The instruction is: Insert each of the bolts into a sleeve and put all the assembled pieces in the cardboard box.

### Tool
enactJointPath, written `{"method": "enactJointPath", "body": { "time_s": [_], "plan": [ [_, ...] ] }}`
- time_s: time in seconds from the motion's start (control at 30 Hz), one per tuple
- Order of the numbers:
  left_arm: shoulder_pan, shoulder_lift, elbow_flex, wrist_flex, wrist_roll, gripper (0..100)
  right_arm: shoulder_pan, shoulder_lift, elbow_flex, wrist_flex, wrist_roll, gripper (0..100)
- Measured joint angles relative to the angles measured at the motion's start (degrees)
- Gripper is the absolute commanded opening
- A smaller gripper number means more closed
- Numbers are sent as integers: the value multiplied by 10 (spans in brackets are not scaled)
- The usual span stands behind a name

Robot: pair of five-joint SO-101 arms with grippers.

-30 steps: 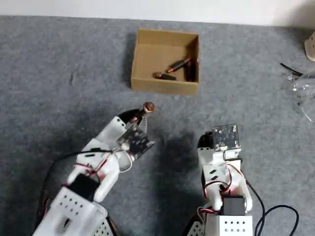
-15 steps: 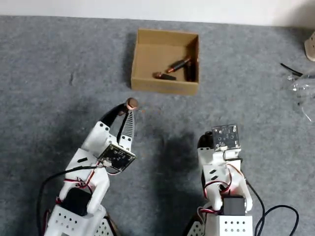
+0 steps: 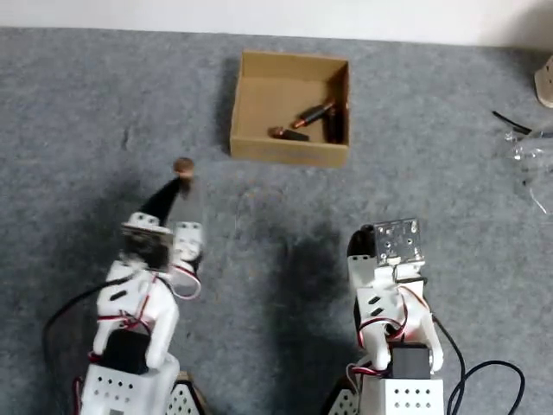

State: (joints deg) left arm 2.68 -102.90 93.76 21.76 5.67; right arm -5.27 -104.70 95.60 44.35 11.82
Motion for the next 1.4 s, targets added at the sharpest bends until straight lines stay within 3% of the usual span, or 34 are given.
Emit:
{"method": "enactJointPath", "body": {
  "time_s": [0.1, 0.23, 0.53, 0.7, 0.97, 1.23, 1.4],
  "plan": [
    [-49, 0, 0, 0, 48, 7, 0, 0, 0, 0, 0, 4],
    [-60, 0, 0, 0, 62, 7, 0, 0, 0, 0, 0, 4],
    [26, 0, 20, -17, 62, 6, 0, 0, 0, 0, 0, 4],
    [16, 0, 22, -46, 64, 6, 0, 0, 0, 0, 0, 4],
    [-40, 0, 22, -47, 206, 6, 0, 0, 0, 0, 0, 4],
    [-31, 0, 22, -47, 226, 6, 0, 0, 0, 0, 0, 4],
    [15, 0, 22, -36, 244, 6, -76, 0, 0, 0, 0, 4]
  ]
}}
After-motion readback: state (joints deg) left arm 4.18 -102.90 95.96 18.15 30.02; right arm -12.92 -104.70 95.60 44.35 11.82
